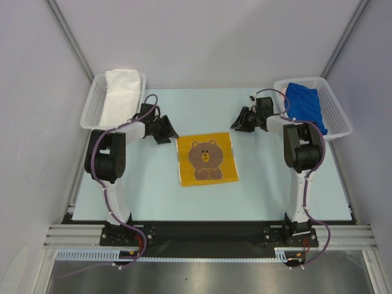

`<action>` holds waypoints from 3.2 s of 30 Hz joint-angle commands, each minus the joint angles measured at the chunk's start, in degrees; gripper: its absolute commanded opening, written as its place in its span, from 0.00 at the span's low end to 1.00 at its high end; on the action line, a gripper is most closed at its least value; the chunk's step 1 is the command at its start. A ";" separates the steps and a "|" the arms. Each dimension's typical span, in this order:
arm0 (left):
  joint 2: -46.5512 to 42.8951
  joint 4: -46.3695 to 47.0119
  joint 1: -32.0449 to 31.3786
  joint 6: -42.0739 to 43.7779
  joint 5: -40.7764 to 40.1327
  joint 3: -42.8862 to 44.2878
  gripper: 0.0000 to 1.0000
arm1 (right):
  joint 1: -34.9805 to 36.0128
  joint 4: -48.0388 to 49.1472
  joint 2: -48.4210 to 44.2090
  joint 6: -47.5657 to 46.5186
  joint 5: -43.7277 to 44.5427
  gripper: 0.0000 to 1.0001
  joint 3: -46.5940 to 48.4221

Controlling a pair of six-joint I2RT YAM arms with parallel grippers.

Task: Fold and stack the towels
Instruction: Fold the towel

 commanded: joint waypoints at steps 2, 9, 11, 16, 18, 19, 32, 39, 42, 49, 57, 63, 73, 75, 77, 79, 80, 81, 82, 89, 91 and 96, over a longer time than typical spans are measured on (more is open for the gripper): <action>2.28 -3.90 -1.05 3.04 -1.46 3.35 0.54 | 2.47 -6.89 1.48 -6.42 1.48 0.37 4.30; 5.00 -6.80 -1.84 5.06 -3.31 6.60 0.48 | 4.58 -10.07 2.63 -9.32 4.13 0.36 5.90; 6.40 -7.42 -1.93 5.50 -3.67 7.57 0.47 | 4.59 -10.33 3.15 -9.76 3.44 0.35 6.16; 7.29 -7.86 -2.10 5.50 -2.97 9.16 0.44 | 5.20 -11.74 3.16 -10.64 4.48 0.34 6.43; 7.46 -7.95 -2.11 5.59 -2.70 9.60 0.42 | 5.03 -11.39 2.80 -10.47 4.40 0.34 5.73; 7.55 -7.95 -2.11 5.59 -2.61 9.77 0.41 | 4.94 -11.38 2.71 -10.64 4.13 0.33 5.72; 8.87 -8.83 -2.11 6.56 -1.56 12.59 0.27 | 4.32 -12.00 0.52 -12.75 2.46 0.34 3.61; 8.79 -8.30 -2.11 6.99 -0.06 12.23 0.41 | 3.80 -12.18 -1.15 -13.63 1.93 0.36 2.12; 8.08 -7.42 -2.11 6.91 1.16 11.88 0.38 | 3.45 -12.44 -1.94 -13.81 1.58 0.38 1.68; 7.03 -9.17 -2.02 7.17 0.21 12.15 0.45 | 2.83 -13.14 -3.26 -14.24 1.14 0.41 0.62; 6.32 -10.93 -2.02 9.01 -2.26 10.30 0.45 | 3.35 -14.11 -1.77 -14.86 0.79 0.41 2.29; 5.10 -11.29 -2.02 9.54 -2.26 8.46 0.46 | 4.23 -15.08 -0.63 -15.21 1.05 0.40 3.87; 5.18 -9.97 -2.11 9.02 -1.38 7.58 0.37 | 4.41 -15.16 0.86 -14.68 2.28 0.32 5.28; 5.71 -9.88 -2.11 9.10 -1.03 8.63 0.29 | 4.32 -14.99 1.39 -14.34 2.46 0.28 5.54; 6.67 -9.88 -2.11 9.02 -0.68 10.11 0.24 | 4.15 -14.64 1.39 -13.90 2.72 0.24 5.55; 6.94 -9.01 -2.11 8.84 -0.50 11.00 0.19 | 4.15 -13.76 1.48 -13.37 2.81 0.22 5.19; 7.20 -8.74 -2.11 8.75 -0.41 11.79 0.17 | 3.97 -13.50 1.39 -13.11 2.99 0.20 5.02; 7.38 -8.39 -2.11 8.75 -0.33 12.23 0.14 | 3.88 -12.88 1.22 -12.49 3.42 0.19 4.84; 7.55 -7.17 -2.11 8.58 -0.06 12.58 0.13 | 3.80 -12.36 1.13 -12.31 3.52 0.18 4.58; 9.40 0.21 -2.02 6.56 2.05 16.36 0.04 | 2.39 -6.82 -1.07 -9.85 5.18 0.15 2.21; 9.84 3.90 -1.67 4.90 2.74 16.63 0.02 | 1.95 -4.27 -1.68 -9.24 5.80 0.15 1.42; 9.05 11.29 -1.05 2.34 5.56 17.16 0.00 | 1.25 1.97 -4.58 -7.83 6.85 0.15 -0.60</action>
